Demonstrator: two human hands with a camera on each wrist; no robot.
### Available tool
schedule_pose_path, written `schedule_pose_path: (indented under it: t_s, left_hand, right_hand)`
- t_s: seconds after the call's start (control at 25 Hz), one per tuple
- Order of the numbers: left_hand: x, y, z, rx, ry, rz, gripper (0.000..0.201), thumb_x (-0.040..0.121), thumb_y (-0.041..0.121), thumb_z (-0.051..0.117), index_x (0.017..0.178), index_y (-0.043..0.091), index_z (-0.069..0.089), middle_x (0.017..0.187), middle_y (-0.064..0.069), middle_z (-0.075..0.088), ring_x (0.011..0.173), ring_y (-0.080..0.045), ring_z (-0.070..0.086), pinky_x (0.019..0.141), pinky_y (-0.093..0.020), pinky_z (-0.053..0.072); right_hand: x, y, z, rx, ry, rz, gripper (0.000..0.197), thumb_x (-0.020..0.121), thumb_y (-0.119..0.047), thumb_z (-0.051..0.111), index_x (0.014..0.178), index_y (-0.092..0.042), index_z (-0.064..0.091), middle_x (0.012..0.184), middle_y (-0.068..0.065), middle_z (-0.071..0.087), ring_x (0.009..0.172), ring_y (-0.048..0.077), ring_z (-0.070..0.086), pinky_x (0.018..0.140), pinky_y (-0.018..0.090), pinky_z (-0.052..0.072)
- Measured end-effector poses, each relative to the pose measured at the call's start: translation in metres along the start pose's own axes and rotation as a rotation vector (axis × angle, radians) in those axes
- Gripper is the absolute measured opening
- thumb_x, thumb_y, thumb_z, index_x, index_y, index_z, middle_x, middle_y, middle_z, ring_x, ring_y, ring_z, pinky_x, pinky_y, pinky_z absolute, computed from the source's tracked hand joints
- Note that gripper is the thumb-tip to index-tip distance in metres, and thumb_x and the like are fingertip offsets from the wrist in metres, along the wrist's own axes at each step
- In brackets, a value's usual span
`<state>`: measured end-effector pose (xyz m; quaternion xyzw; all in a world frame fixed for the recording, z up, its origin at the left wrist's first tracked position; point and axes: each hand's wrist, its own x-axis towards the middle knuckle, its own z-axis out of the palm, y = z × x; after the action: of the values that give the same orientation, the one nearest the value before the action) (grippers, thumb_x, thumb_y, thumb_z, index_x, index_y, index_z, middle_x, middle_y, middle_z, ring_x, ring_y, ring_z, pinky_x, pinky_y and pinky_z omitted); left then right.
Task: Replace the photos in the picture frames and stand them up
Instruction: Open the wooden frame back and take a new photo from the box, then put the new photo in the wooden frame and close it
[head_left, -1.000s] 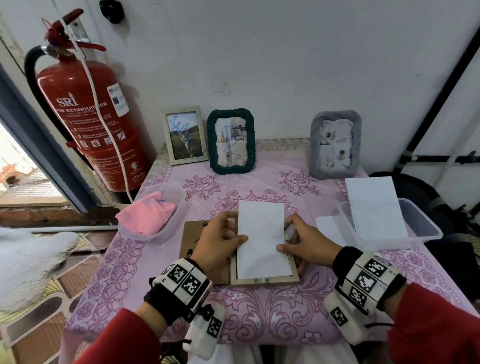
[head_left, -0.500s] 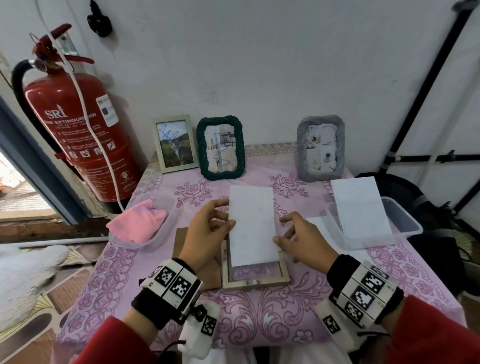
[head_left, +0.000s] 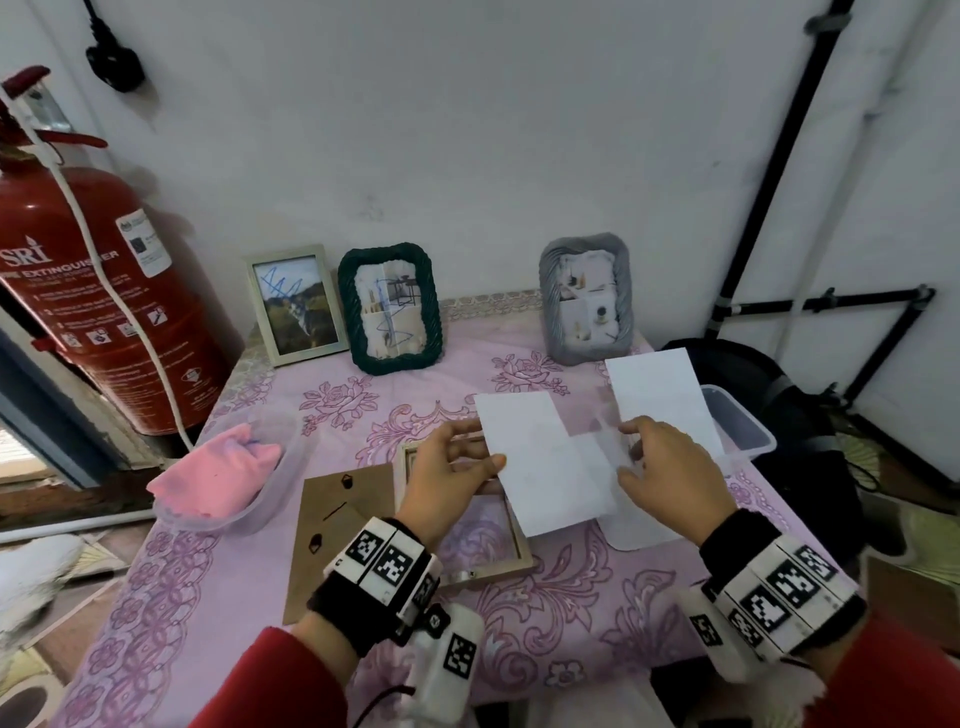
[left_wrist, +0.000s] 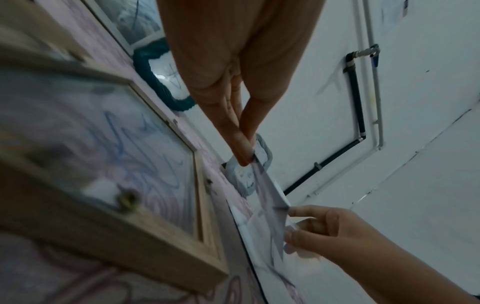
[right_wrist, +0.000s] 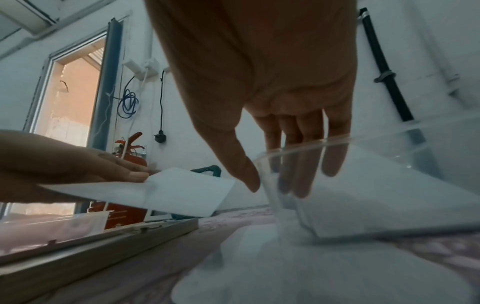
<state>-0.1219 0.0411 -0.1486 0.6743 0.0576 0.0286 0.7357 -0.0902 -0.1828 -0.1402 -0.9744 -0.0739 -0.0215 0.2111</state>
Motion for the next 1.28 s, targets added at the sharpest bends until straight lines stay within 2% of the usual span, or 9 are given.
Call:
schedule_pose_path:
  t_s: [0.12,0.32,0.64,0.76,0.84,0.92,1.04,1.2,1.28]
  left_hand:
    - [0.004,-0.008,0.019,-0.002,-0.022,-0.062,0.042,0.083,-0.011,0.059,0.122,-0.003,0.045,0.088,-0.018,0.051,0.068,-0.020,0.061,0.053,-0.023,0.057]
    - [0.010,-0.019,0.046,-0.063,-0.076,-0.167,0.039,0.083,-0.016,0.056,0.117,-0.004,0.044,0.077,-0.012,0.047,0.059,-0.013,0.062,0.050,-0.026,0.058]
    - [0.024,-0.039,0.077,0.186,-0.038,-0.200,0.042,0.075,-0.007,0.071,0.109,0.000,0.048,0.076,-0.009,0.055,0.053,-0.012,0.062,0.052,-0.021,0.055]
    - [0.027,-0.042,0.076,0.430,-0.029,-0.127,0.049,0.071,0.001,0.077,0.113,-0.001,0.052,0.087,-0.007,0.058,0.066,-0.010,0.058,0.061,-0.015,0.052]
    - [0.028,-0.041,0.076,0.589,-0.003,-0.068,0.058,0.071,0.007,0.077,0.122,-0.002,0.050,0.110,-0.013,0.052,0.086,-0.016,0.058,0.081,-0.019,0.051]
    - [0.028,-0.036,0.080,0.695,0.043,0.009,0.061,0.075,0.012,0.074,0.129,0.002,0.047,0.123,-0.014,0.042,0.107,-0.022,0.052,0.100,-0.028,0.042]
    - [0.032,-0.021,0.092,0.655,0.050,0.179,0.043,0.081,0.009,0.067,0.121,0.005,0.054,0.118,-0.013,0.048,0.104,-0.021,0.053,0.096,-0.030,0.043]
    - [0.051,0.001,0.110,0.550,0.055,0.299,0.026,0.082,0.003,0.065,0.107,0.003,0.061,0.110,-0.015,0.060,0.093,-0.022,0.058,0.088,-0.033,0.049]
    - [0.063,0.009,0.118,0.521,0.068,0.310,0.022,0.082,0.003,0.063,0.105,0.001,0.062,0.106,-0.016,0.064,0.087,-0.020,0.058,0.083,-0.028,0.049]
  right_hand:
    - [-0.004,0.008,-0.003,0.101,0.083,-0.013,0.033,0.084,-0.015,0.060,0.116,-0.012,0.062,0.088,0.003,0.066,0.089,0.024,0.062,0.081,0.036,0.049]
    - [-0.006,0.015,-0.007,0.219,0.131,-0.057,0.027,0.081,-0.013,0.063,0.107,-0.011,0.067,0.079,-0.001,0.064,0.078,0.018,0.061,0.078,0.034,0.050]
    - [-0.014,0.021,-0.002,0.208,0.075,-0.120,0.026,0.083,-0.020,0.064,0.109,-0.014,0.064,0.080,-0.007,0.056,0.085,0.018,0.059,0.088,0.043,0.046]
    - [-0.013,0.023,-0.001,0.195,0.060,-0.144,0.026,0.084,-0.023,0.064,0.110,-0.015,0.062,0.081,-0.008,0.055,0.085,0.017,0.059,0.088,0.044,0.045]
    - [-0.011,0.023,-0.002,0.199,0.039,-0.139,0.027,0.085,-0.027,0.065,0.109,-0.014,0.063,0.080,-0.007,0.056,0.084,0.017,0.060,0.088,0.041,0.046]
    - [-0.007,0.021,-0.005,0.286,0.037,-0.103,0.026,0.086,-0.030,0.064,0.104,-0.012,0.065,0.076,-0.005,0.059,0.077,0.014,0.059,0.080,0.029,0.047]
    - [0.010,0.020,-0.022,0.431,0.074,-0.053,0.018,0.087,-0.022,0.063,0.097,-0.009,0.069,0.070,-0.002,0.061,0.064,0.008,0.054,0.059,0.009,0.039]
    - [0.047,0.034,-0.061,0.359,0.080,-0.013,0.017,0.085,-0.019,0.064,0.099,-0.012,0.070,0.077,0.002,0.064,0.068,0.009,0.055,0.060,0.018,0.038]
    - [0.065,0.044,-0.073,0.332,0.083,0.032,0.021,0.084,-0.016,0.064,0.102,-0.009,0.069,0.081,0.007,0.065,0.068,0.012,0.056,0.060,0.015,0.039]
